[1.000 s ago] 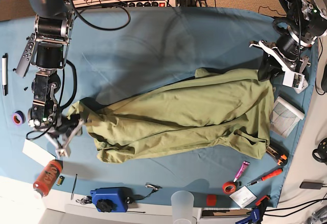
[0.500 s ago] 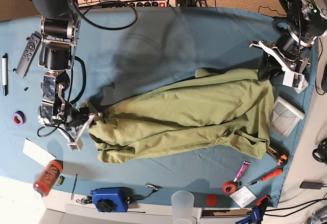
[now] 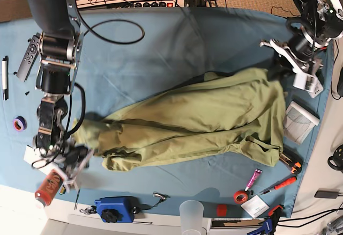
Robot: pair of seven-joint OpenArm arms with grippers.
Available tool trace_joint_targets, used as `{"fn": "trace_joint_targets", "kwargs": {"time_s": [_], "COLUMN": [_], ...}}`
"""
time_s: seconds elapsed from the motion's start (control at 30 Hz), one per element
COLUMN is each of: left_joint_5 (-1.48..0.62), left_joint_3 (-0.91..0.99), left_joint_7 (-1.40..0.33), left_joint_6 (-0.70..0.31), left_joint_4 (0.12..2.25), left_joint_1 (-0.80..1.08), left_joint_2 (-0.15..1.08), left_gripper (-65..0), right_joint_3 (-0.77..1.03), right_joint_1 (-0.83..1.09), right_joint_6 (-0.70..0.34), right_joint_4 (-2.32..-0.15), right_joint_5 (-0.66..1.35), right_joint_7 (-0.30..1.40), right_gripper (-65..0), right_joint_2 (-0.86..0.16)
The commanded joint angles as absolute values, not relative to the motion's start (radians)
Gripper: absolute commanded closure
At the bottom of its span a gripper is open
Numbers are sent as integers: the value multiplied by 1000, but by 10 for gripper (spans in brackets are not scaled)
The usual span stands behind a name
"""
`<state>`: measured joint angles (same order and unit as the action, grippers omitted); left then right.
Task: Layout the t-shirt on the table in an organized manner, then fold the t-shirt properly
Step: 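Drag the shirt end with the right gripper while the left gripper pulls the other end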
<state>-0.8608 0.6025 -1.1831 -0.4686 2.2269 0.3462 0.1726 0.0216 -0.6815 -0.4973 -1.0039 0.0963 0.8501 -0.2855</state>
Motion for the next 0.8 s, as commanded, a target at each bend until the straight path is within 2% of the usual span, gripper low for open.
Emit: {"fn": "trace_joint_targets", "kwargs": {"time_s": [0.0,0.13,0.23,0.43,0.53,0.63,0.67,0.77], "left_joint_5": [-934,-1114,-1184,-1177,-1161,-1100,-1089,-1062], "left_joint_3": [605,606,606,606,606,608,614,667], "left_joint_7": [-1185,-1262,-1295,-1269,-1265,-1304,-1322,-1323], "left_joint_6": [-503,-579,-606,-604,-604,-604,-604,-604], "left_joint_4": [2243,2246,2259,2262,2262,2262,2262,2262], "left_joint_1": [360,428,485,515,513,513,516,527], "left_joint_2": [180,180,180,183,197,236,252,289], "left_gripper": [0,0,0,0,0,0,0,0], "right_joint_3": [25,26,26,25,25,25,25,25], "right_joint_1": [-735,-802,-844,-826,-815,-799,-790,-745], "right_joint_6": [-494,-451,-448,-450,-514,-542,-542,-532], "right_joint_4": [-1021,-1021,-1021,-1021,-1021,-1021,-1021,-1019], "right_joint_5": [84,47,44,63,64,105,126,134], "right_joint_7": [808,776,817,883,966,1056,1054,1015], "right_gripper": [0,0,0,0,-3,-179,-204,-206], "right_joint_2": [-297,-297,-299,-299,-300,-303,-306,-311]}}
